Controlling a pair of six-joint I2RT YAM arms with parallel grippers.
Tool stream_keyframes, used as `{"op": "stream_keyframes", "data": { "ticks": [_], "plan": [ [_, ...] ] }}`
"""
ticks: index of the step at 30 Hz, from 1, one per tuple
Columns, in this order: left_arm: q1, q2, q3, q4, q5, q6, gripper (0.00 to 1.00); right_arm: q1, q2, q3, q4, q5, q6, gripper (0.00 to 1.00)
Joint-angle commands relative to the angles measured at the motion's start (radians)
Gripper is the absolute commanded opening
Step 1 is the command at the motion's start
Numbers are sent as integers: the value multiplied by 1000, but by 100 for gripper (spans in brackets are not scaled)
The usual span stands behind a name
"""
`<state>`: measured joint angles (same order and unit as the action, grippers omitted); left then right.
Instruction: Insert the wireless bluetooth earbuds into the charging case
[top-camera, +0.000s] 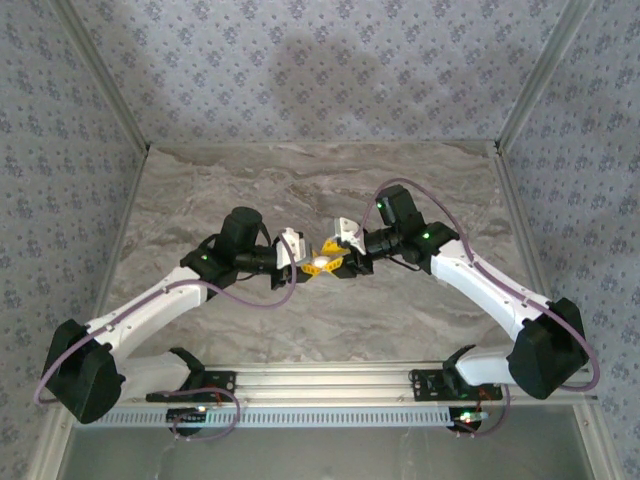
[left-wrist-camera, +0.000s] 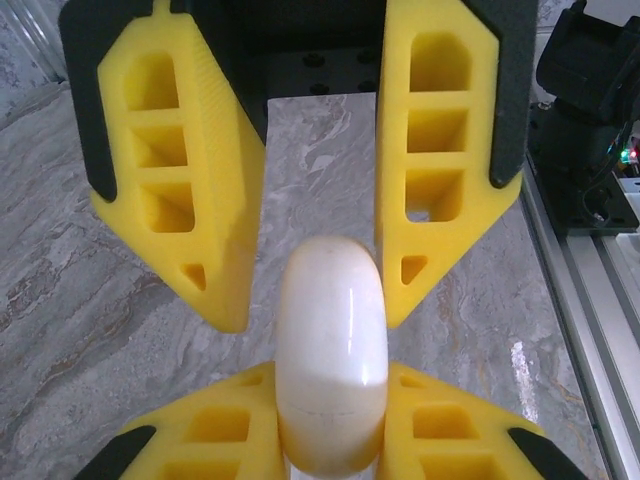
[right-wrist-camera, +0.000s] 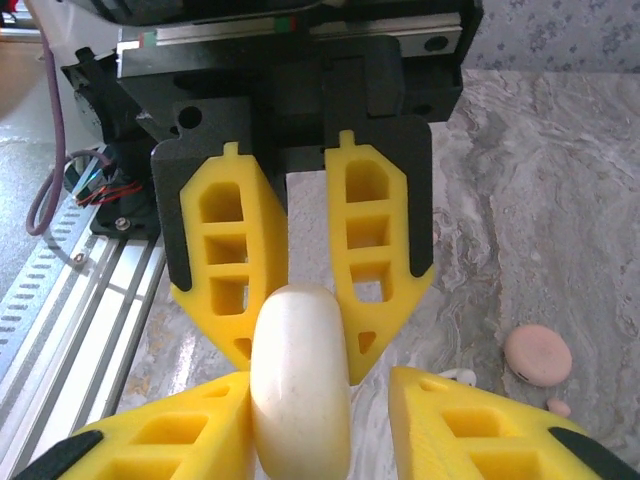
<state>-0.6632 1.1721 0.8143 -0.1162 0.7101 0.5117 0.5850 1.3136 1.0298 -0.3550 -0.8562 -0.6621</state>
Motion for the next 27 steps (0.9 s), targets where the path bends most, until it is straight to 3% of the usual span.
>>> {"op": "stream_keyframes", "data": {
  "ticks": [1,20,27],
  "plan": [
    [-6,-18,0,-11,26,11,19,-16,-10,24,40,64,53,40],
    [1,-31,-22,41,34,-18,17,-66,-70,-10,88,79,116,44],
    [86,-37,-116,250,29,-175,17,-74,-99,-22,160,125,251,47]
  ]
}}
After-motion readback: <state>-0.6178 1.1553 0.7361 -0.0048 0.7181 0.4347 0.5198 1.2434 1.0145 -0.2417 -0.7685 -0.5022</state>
